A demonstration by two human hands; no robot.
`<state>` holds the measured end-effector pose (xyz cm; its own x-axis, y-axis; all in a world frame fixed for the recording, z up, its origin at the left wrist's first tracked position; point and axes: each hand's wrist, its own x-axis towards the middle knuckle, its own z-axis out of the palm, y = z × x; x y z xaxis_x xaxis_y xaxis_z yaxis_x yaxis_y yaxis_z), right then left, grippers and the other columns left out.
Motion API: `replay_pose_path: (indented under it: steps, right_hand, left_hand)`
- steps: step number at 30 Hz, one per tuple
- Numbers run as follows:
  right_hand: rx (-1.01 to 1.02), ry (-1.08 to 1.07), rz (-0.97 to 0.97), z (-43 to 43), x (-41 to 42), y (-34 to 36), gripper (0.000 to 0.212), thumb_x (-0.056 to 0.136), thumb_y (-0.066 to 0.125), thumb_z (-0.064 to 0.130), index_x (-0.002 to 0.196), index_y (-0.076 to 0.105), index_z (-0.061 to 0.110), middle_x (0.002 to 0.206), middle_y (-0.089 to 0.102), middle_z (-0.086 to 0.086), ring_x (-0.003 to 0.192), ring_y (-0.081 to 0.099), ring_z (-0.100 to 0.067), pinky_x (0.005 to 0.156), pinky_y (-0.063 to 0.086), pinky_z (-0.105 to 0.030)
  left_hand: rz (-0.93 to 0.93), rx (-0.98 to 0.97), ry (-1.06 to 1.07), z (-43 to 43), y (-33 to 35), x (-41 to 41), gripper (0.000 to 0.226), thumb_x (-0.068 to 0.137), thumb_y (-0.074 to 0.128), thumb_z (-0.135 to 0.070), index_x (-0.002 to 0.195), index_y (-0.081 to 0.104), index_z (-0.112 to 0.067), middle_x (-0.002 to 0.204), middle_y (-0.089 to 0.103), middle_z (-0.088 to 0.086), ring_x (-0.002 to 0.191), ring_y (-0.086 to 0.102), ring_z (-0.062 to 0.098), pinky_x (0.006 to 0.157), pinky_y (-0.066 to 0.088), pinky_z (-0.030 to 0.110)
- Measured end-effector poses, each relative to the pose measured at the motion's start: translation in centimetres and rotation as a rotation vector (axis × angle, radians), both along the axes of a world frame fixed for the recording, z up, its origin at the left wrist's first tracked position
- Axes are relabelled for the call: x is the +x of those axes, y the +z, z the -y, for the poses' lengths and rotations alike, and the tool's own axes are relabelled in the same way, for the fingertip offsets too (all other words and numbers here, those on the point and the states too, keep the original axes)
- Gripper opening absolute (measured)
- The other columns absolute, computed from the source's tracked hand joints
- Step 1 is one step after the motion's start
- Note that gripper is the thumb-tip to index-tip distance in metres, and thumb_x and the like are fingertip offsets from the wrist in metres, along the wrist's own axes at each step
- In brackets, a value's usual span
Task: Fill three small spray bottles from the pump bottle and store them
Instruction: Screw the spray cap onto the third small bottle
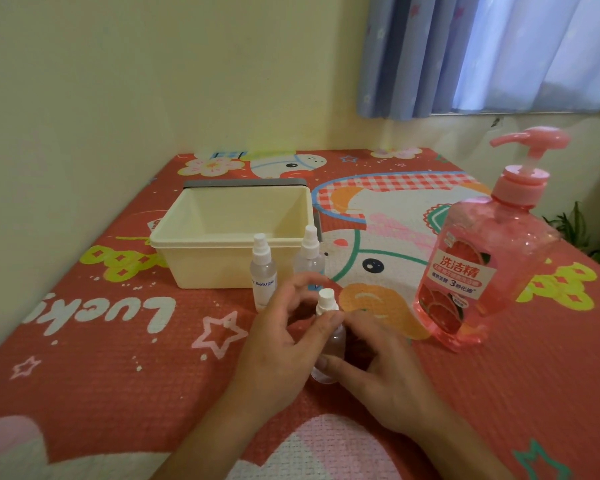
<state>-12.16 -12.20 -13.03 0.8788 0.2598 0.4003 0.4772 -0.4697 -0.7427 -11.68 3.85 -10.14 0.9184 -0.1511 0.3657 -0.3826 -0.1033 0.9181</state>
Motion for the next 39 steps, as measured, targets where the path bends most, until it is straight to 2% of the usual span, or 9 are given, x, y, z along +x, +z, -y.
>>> replay_pose_path:
  steps: [8, 13, 16, 18, 22, 26, 30, 35, 39]
  right_hand:
    - [0.008, -0.020, -0.064, -0.1, -0.2, 0.1, 0.042, 0.075, 0.072, 0.052, 0.114, 0.063, 0.039, 0.099, 0.066, 0.020, 0.094, 0.064, -0.006, 0.079, 0.053, -0.038]
    - [0.142, 0.074, -0.133, 0.5, -0.6, 0.2, 0.056, 0.077, 0.078, 0.042, 0.128, 0.058, 0.037, 0.120, 0.068, 0.014, 0.113, 0.065, -0.011, 0.095, 0.052, -0.040]
    - [0.362, 0.093, -0.071, 0.5, -1.0, 1.0, 0.045, 0.082, 0.074, 0.050, 0.122, 0.062, 0.032, 0.119, 0.068, 0.010, 0.115, 0.065, -0.017, 0.098, 0.051, -0.035]
    - [0.383, 0.028, 0.034, 0.2, -1.0, 1.5, 0.034, 0.085, 0.069, 0.052, 0.112, 0.065, 0.033, 0.111, 0.067, 0.009, 0.107, 0.066, -0.020, 0.092, 0.052, -0.030]
    - [0.313, -0.034, 0.112, -0.2, -0.7, 2.5, 0.018, 0.083, 0.072, 0.036, 0.100, 0.068, 0.035, 0.098, 0.065, 0.008, 0.091, 0.064, -0.020, 0.080, 0.054, -0.033]
    - [0.188, -0.048, 0.104, -0.4, -0.6, 3.7, 0.016, 0.080, 0.071, 0.038, 0.096, 0.071, 0.037, 0.094, 0.063, 0.009, 0.088, 0.063, -0.018, 0.076, 0.053, -0.035]
    - [0.130, -0.067, 0.084, -0.6, -0.6, 4.5, 0.013, 0.080, 0.068, 0.039, 0.091, 0.074, 0.033, 0.090, 0.064, 0.010, 0.086, 0.065, -0.016, 0.073, 0.054, -0.036]
    - [0.001, -0.061, 0.104, -0.5, -0.5, 5.2, 0.019, 0.083, 0.063, 0.043, 0.093, 0.075, 0.031, 0.088, 0.069, 0.019, 0.086, 0.069, -0.006, 0.074, 0.056, -0.026]
    - [-0.024, -0.034, 0.019, 0.0, 0.0, 5.5, 0.022, 0.082, 0.063, 0.045, 0.097, 0.074, 0.034, 0.090, 0.073, 0.019, 0.086, 0.070, -0.001, 0.077, 0.057, -0.027]
  left_hand:
    - [-0.020, -0.018, -0.043, -0.3, 0.0, -0.3, 0.021, 0.085, 0.062, -0.040, 0.104, 0.069, -0.035, 0.097, 0.072, 0.000, 0.094, 0.071, 0.020, 0.083, 0.058, 0.037]
    - [0.021, 0.003, -0.016, -0.2, -0.4, -0.3, 0.020, 0.087, 0.062, -0.036, 0.104, 0.070, -0.031, 0.098, 0.069, -0.006, 0.097, 0.069, 0.020, 0.081, 0.056, 0.030]
    - [0.080, 0.033, -0.004, -0.2, -0.6, -0.5, 0.024, 0.087, 0.063, -0.035, 0.109, 0.070, -0.029, 0.104, 0.067, -0.009, 0.103, 0.066, 0.017, 0.085, 0.055, 0.028]
    - [0.137, 0.047, 0.015, -0.3, -0.6, -0.6, 0.023, 0.086, 0.064, -0.037, 0.108, 0.068, -0.035, 0.106, 0.066, -0.014, 0.104, 0.065, 0.011, 0.085, 0.053, 0.021]
    - [0.153, 0.045, 0.010, -0.4, -0.8, -0.6, 0.025, 0.086, 0.065, -0.038, 0.108, 0.070, -0.028, 0.105, 0.066, -0.010, 0.103, 0.066, 0.014, 0.083, 0.052, 0.020]
    - [0.141, 0.093, 0.022, -0.6, -1.0, -0.6, 0.028, 0.086, 0.062, -0.031, 0.110, 0.071, -0.017, 0.103, 0.068, -0.007, 0.101, 0.067, 0.016, 0.083, 0.054, 0.025]
    - [0.116, 0.100, 0.021, -0.5, -1.1, -0.7, 0.027, 0.088, 0.062, -0.033, 0.110, 0.071, -0.021, 0.102, 0.070, -0.006, 0.099, 0.068, 0.018, 0.083, 0.056, 0.032]
    - [-0.019, 0.128, -0.032, -0.8, -1.7, -1.3, 0.026, 0.090, 0.062, -0.035, 0.113, 0.068, -0.026, 0.103, 0.070, -0.003, 0.100, 0.068, 0.020, 0.086, 0.056, 0.043]
    - [-0.175, 0.161, -0.187, -1.2, -2.0, -1.6, 0.058, 0.088, 0.070, -0.012, 0.136, 0.049, -0.035, 0.123, 0.067, -0.011, 0.116, 0.063, 0.008, 0.098, 0.052, 0.036]
